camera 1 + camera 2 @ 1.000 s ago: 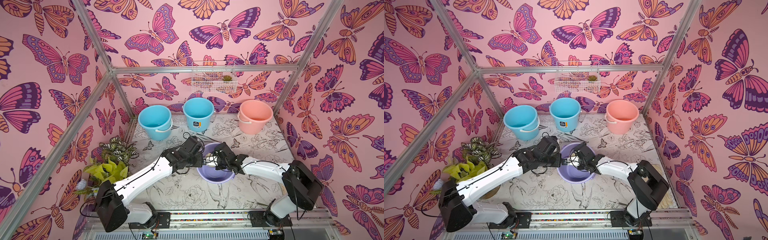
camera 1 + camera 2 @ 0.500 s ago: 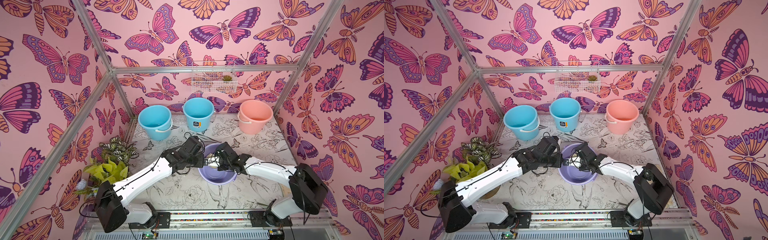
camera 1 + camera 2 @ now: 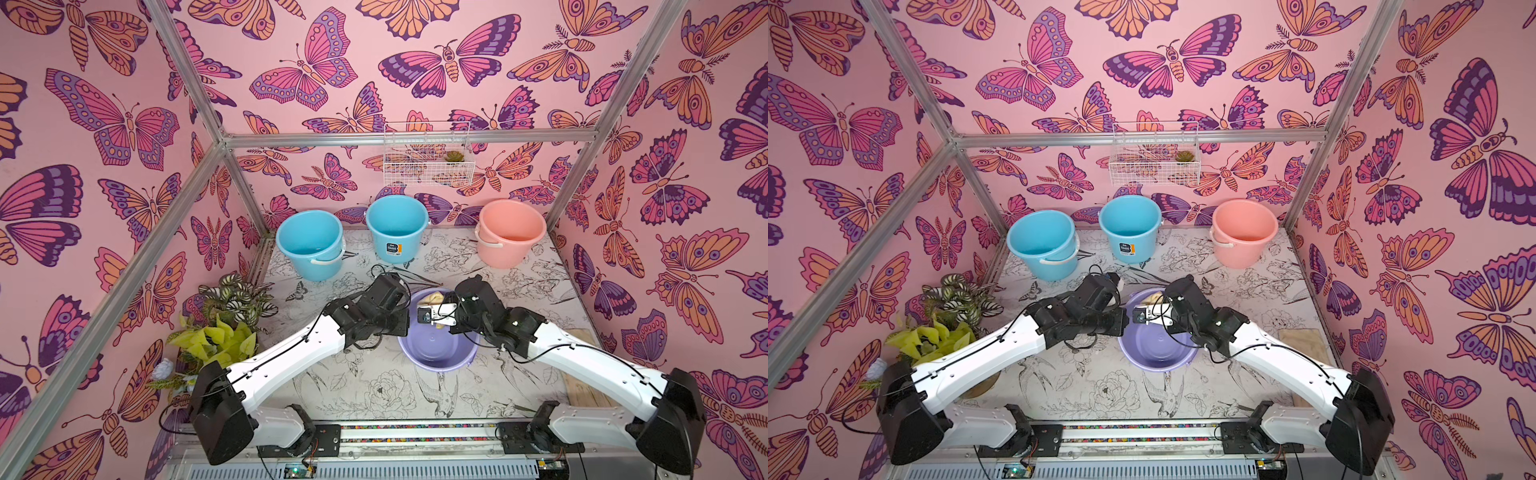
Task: Wipe the inside of the bucket with a cloth
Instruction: Wipe the dirt from the inside of the bucket.
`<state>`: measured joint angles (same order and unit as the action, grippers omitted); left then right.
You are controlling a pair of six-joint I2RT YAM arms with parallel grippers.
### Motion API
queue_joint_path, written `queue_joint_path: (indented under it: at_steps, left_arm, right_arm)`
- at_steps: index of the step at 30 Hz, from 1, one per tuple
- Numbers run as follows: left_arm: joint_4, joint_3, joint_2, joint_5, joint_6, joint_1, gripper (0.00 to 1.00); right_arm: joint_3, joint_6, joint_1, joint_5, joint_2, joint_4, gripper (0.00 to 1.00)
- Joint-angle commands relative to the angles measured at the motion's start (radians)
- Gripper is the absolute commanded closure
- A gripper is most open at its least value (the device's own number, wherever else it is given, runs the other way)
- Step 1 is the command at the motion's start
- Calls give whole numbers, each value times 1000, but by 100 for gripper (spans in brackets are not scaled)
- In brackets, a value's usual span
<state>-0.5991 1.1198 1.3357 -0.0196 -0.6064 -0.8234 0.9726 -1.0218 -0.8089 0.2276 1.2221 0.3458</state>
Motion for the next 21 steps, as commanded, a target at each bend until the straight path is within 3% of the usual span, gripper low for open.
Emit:
queue_joint_path:
  at_steps: [1,9,21]
  left_arm:
    - [-4,3,-1,-21,15,-5,100]
    - [-3,0,-4,-23,12,-5,100]
    - [-2,0,-2,-26,16,-5,100]
  right_arm:
    - [63,-62,-13,110,-22,84,100]
    - [137,-133,-32,238,30,223,100]
    - [76,-90,-32,239,167,167,100]
